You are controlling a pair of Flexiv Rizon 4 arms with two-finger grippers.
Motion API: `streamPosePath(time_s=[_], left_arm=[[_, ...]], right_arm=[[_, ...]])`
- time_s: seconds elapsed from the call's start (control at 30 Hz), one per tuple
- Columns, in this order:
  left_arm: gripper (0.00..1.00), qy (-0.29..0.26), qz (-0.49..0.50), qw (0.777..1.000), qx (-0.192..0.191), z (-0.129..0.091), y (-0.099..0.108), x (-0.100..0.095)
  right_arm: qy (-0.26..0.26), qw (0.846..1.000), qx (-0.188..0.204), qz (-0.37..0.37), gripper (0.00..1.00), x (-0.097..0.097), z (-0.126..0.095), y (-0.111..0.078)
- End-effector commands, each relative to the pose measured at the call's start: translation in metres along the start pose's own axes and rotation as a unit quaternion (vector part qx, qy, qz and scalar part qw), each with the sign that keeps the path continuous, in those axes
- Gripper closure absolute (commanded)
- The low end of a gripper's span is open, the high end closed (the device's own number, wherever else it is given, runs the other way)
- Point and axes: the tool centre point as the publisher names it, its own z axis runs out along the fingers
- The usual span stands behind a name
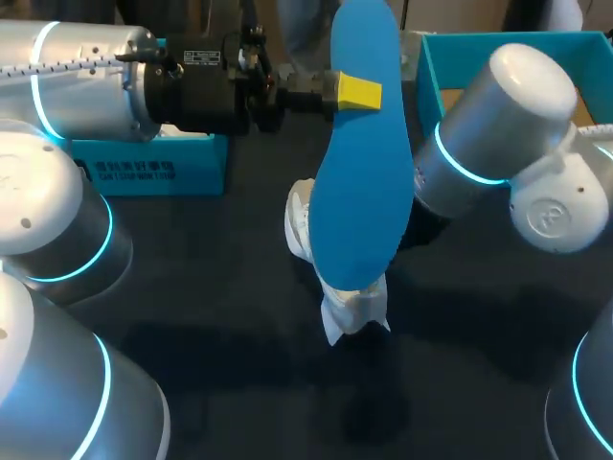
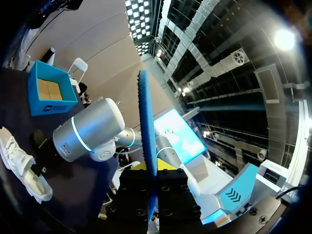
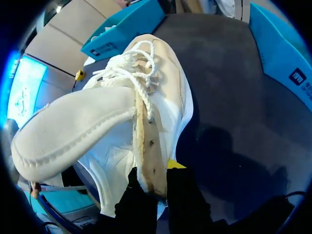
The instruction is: Take the shoe out of the shoebox, open the shoe tongue, remove and reinsert the insole, then place the shoe into the shoebox
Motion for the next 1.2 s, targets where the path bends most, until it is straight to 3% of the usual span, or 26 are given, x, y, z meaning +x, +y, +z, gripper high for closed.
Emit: streamPosePath(time_s=[0.03, 0.4, 0.8, 1.2], left_arm=[[1.0, 0.0, 0.0, 1.0, 0.0, 0.001, 0.0, 0.0], [1.0, 0.0, 0.0, 1.0, 0.0, 0.001, 0.0, 0.0], [1.0, 0.0, 0.0, 1.0, 0.0, 0.001, 0.0, 0.0], [1.0, 0.0, 0.0, 1.0, 0.0, 0.001, 0.0, 0.0]], right_arm=[[0.0, 1.0, -0.03, 0.001, 1.0, 0.0, -0.002, -0.004], [-0.026, 0.997, -0.039, 0.055, 1.0, -0.017, 0.009, -0.016], [-0.022, 0.996, -0.007, 0.082, 1.0, -0.029, 0.029, -0.028], [-0.023, 0.996, -0.005, 0.085, 1.0, -0.034, 0.038, -0.019]])
